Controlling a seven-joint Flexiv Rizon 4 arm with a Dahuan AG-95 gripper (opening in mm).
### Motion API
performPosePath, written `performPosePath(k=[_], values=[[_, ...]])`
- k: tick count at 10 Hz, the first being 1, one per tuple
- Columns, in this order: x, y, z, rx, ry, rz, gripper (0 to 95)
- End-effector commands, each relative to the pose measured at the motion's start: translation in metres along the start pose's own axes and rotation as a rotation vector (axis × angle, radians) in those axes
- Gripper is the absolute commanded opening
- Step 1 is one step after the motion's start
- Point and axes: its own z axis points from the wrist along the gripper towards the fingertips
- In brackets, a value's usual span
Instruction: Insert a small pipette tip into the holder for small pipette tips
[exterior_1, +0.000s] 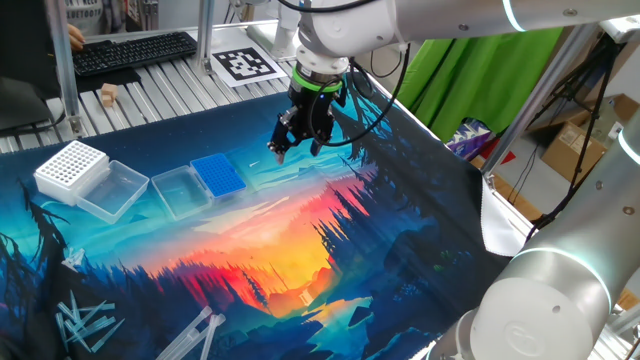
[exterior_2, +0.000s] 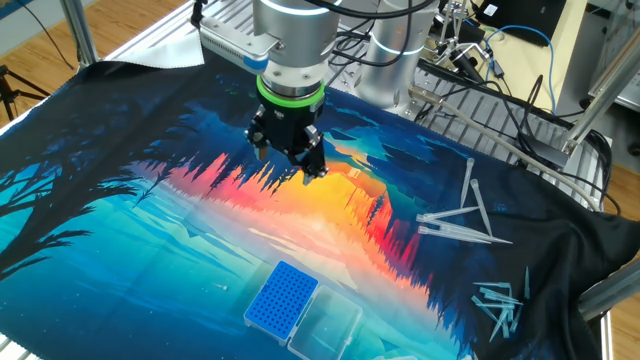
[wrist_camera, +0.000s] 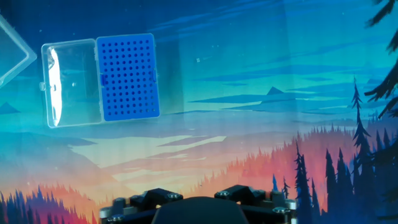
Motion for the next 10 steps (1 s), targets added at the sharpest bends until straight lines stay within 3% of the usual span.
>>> performPosePath(k=[1, 3, 4, 10], values=[[0.0056, -0.0001, 0.0022, -0.031, 0.014, 0.661, 0.0], [0.0074, -0.0001, 0.0030, -0.031, 0.013, 0.651, 0.0], [0.0082, -0.0001, 0.0033, -0.031, 0.013, 0.644, 19.0], [0.0124, 0.0000, 0.0053, -0.032, 0.013, 0.635, 19.0]])
